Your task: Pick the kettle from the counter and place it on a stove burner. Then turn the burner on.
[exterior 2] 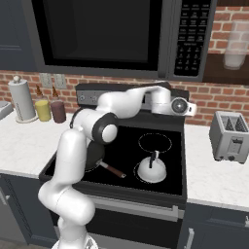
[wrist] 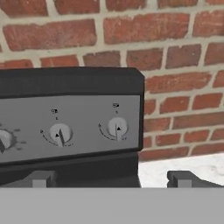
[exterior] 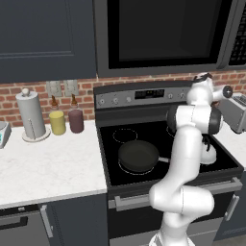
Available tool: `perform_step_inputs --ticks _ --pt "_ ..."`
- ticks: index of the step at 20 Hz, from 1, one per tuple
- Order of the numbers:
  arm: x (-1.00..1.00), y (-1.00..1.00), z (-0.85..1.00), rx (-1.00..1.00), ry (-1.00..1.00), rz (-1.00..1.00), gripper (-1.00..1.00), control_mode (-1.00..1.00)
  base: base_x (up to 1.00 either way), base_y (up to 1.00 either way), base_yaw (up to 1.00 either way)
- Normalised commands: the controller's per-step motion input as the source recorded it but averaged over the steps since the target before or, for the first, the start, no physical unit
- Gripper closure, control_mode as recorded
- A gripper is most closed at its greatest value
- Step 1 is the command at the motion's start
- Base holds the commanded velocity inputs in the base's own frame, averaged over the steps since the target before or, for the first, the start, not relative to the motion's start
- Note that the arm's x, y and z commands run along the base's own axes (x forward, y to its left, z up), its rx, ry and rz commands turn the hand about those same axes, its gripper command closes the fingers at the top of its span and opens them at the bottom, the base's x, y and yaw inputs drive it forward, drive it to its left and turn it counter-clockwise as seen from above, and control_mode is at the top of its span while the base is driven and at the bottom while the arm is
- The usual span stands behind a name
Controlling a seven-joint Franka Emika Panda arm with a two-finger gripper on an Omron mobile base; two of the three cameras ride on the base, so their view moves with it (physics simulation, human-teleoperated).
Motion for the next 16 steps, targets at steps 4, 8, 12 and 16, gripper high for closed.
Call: perform_step_inputs --ticks 4,8,12,16 --pt "0.04 -0.06 0.00 0.00 -0.05 0.01 -1.00 -1.00 0.00 0.00 0.00" --pt "0.07 -0.01 0.00 0.00 -0.09 0.04 -1.00 -1.00 0.00 0.00 0.00" --pt "0.09 -0.01 0.00 0.00 -0.10 0.05 -1.00 -1.00 0.00 0.00 0.00" --pt "0.06 -0.09 0.00 0.00 -0.11 0.03 -1.00 -1.00 0.00 0.00 0.00"
